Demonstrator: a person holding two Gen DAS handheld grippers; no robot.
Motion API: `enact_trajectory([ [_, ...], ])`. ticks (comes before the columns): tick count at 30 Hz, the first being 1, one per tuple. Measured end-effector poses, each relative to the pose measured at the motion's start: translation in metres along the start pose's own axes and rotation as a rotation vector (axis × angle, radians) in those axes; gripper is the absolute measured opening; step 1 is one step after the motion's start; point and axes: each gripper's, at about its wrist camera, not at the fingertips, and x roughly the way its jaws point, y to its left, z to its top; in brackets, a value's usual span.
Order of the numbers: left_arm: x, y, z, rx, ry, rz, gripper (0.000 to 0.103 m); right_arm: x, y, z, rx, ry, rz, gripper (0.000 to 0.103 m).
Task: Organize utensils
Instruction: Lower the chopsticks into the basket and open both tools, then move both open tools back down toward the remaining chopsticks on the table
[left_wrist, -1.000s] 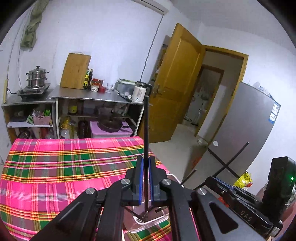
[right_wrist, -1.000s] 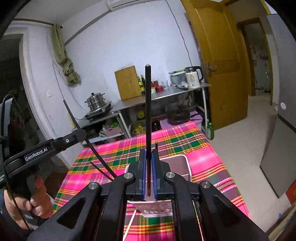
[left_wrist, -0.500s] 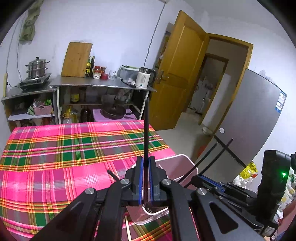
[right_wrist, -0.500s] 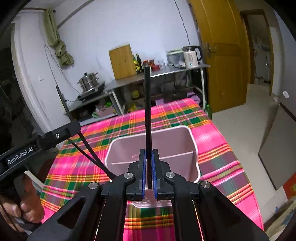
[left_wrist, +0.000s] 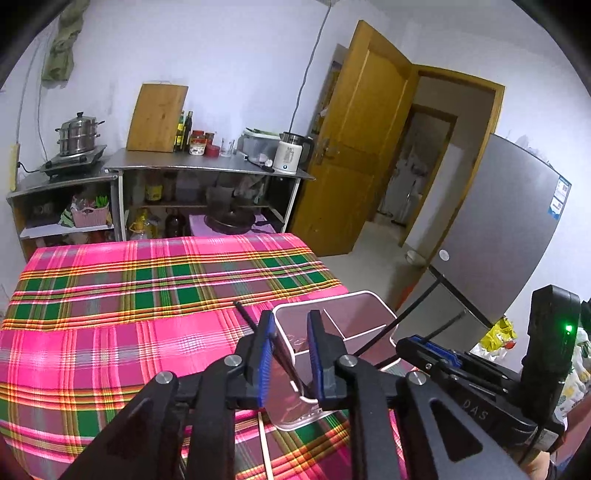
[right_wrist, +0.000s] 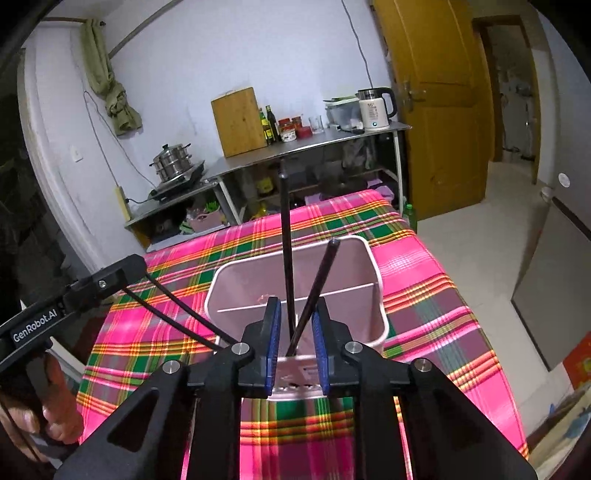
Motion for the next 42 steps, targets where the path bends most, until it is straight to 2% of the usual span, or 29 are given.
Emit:
enact_trajectory([
  [15, -0.048, -0.001, -0.022, 0.006, -0.027, 0.015, 0.018, -0.039, 0.005, -0.016, -0.013, -0.04, 0.003, 0.018],
  [23, -0.073, 0.012, -0.046, 0.002, -0.036, 0.041, 0.018, -0.058, 0.015, -0.035, -0.026, -0.046, 0.021, 0.019],
  [34, -0.098, 0.049, -0.092, -0.043, -0.001, 0.114, 0.018, -0.06, 0.045, -0.066, -0.083, 0.0, 0.08, 0.019],
  [42, -0.091, 0.068, -0.125, -0.082, 0.068, 0.141, 0.018, -0.044, 0.067, -0.092, -0.116, 0.078, 0.121, 0.019],
])
